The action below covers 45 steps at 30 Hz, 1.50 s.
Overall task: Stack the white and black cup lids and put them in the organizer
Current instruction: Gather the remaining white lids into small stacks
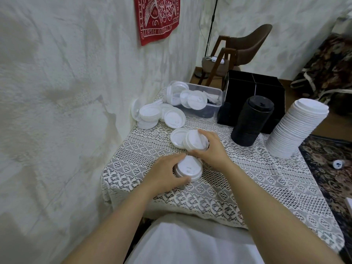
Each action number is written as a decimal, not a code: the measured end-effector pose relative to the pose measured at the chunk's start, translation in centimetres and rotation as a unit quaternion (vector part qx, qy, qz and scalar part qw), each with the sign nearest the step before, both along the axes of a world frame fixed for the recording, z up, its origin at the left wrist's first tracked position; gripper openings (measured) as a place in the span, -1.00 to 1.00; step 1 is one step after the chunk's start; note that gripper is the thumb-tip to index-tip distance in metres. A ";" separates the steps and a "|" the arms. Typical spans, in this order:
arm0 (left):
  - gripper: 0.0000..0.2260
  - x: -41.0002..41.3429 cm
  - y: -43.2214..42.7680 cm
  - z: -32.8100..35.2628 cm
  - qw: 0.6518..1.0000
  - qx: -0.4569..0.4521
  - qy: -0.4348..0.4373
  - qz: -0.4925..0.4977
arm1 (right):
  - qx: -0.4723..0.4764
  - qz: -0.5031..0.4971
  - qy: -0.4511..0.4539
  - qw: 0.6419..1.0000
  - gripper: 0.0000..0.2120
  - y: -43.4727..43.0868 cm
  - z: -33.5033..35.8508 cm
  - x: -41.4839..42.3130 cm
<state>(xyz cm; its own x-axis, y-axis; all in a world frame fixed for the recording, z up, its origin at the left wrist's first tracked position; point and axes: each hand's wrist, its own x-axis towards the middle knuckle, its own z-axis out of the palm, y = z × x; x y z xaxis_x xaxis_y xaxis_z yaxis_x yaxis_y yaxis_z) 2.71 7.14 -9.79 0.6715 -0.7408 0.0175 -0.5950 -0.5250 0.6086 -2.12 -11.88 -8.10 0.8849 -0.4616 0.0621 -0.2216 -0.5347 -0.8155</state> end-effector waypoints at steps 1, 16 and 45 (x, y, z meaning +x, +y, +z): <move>-0.23 0.0 0.0 0.0 1.000 0.000 0.002 0.001 | 0.000 -0.004 -0.004 1.000 -0.21 -0.1 0.0 -0.3; -0.20 0.0 -0.1 0.1 1.000 -0.005 0.023 0.011 | -0.089 0.022 -0.005 0.996 -0.33 0.1 0.2 -4.8; -0.22 -0.1 0.0 0.0 0.999 -0.033 0.032 0.005 | -0.126 0.162 0.073 0.976 -0.32 2.8 -0.8 -5.4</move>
<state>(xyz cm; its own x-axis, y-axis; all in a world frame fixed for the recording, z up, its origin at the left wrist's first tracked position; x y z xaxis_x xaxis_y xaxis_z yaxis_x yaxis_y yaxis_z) 2.64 7.14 -9.74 0.6803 -0.7325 0.0235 -0.5488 -0.4879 0.6788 -7.57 -9.11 -8.87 0.9897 -0.1428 0.0008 -0.1114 -0.7752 -0.6218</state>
